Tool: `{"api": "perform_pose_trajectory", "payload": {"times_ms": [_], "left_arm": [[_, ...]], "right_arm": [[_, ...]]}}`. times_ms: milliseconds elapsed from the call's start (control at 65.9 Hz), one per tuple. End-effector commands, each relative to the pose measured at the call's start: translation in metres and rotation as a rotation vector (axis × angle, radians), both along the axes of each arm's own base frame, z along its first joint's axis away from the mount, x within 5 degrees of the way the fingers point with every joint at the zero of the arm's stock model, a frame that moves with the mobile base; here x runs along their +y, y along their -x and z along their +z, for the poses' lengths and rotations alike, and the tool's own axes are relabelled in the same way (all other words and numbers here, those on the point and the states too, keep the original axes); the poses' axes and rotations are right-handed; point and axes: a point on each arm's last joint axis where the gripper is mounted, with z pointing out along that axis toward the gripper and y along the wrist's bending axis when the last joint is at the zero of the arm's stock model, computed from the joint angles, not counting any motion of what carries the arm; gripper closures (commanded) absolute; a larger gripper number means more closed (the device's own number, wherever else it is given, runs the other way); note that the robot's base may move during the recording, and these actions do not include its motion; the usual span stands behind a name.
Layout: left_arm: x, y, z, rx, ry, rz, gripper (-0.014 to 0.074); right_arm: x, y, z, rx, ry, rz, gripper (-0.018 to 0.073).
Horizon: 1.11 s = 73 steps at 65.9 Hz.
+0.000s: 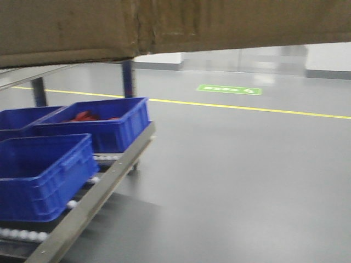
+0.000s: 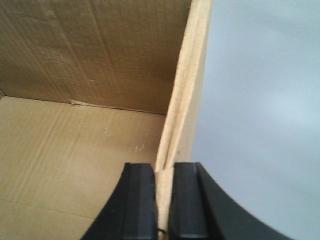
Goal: Grab carton from right shelf to conveyor
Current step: 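Hold the carton with both grippers while the base drives to the conveyor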
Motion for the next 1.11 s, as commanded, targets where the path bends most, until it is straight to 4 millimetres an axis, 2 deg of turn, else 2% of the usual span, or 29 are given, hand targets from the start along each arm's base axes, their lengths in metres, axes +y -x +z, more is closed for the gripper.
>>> {"api": "perform_pose_trajectory", "payload": {"times_ms": [0,1092], "left_arm": [[-0.0042,0.0047,0.0053,-0.032,0.044,-0.046,0.0615],[-0.0042,0.0047,0.0053,-0.032,0.044,-0.046,0.0615]], "right_arm": [[0.0016,0.0017,0.0094,-0.074,-0.035,0.022,0.0631],[0.0016,0.0017,0.0094,-0.074,-0.035,0.022,0.0631]]}}
